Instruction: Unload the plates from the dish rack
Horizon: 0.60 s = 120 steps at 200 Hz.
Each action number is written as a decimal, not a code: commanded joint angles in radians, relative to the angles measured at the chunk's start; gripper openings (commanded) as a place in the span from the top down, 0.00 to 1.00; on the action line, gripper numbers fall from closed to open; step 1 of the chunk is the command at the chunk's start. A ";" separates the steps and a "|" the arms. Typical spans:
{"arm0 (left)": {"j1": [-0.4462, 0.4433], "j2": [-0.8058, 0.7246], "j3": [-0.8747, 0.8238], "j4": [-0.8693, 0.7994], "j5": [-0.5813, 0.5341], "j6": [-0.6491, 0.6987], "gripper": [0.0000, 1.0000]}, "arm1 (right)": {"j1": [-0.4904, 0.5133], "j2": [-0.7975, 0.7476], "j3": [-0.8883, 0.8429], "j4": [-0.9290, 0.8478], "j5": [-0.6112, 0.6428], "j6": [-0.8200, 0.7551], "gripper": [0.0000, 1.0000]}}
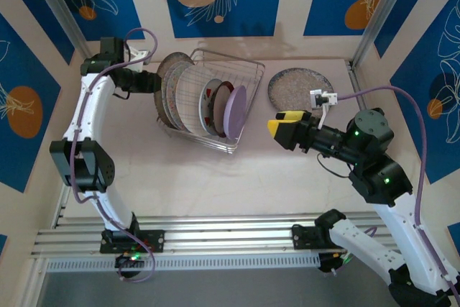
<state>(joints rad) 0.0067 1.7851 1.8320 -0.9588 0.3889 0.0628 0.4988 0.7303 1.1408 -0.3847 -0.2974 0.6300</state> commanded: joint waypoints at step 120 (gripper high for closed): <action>-0.001 0.053 0.053 0.001 -0.002 0.020 0.61 | 0.053 0.016 -0.006 0.029 0.042 0.017 0.27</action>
<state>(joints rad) 0.0055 1.8149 1.8503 -0.9588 0.3752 0.0631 0.5426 0.7498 1.1408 -0.3733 -0.2684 0.6373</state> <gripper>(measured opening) 0.402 0.729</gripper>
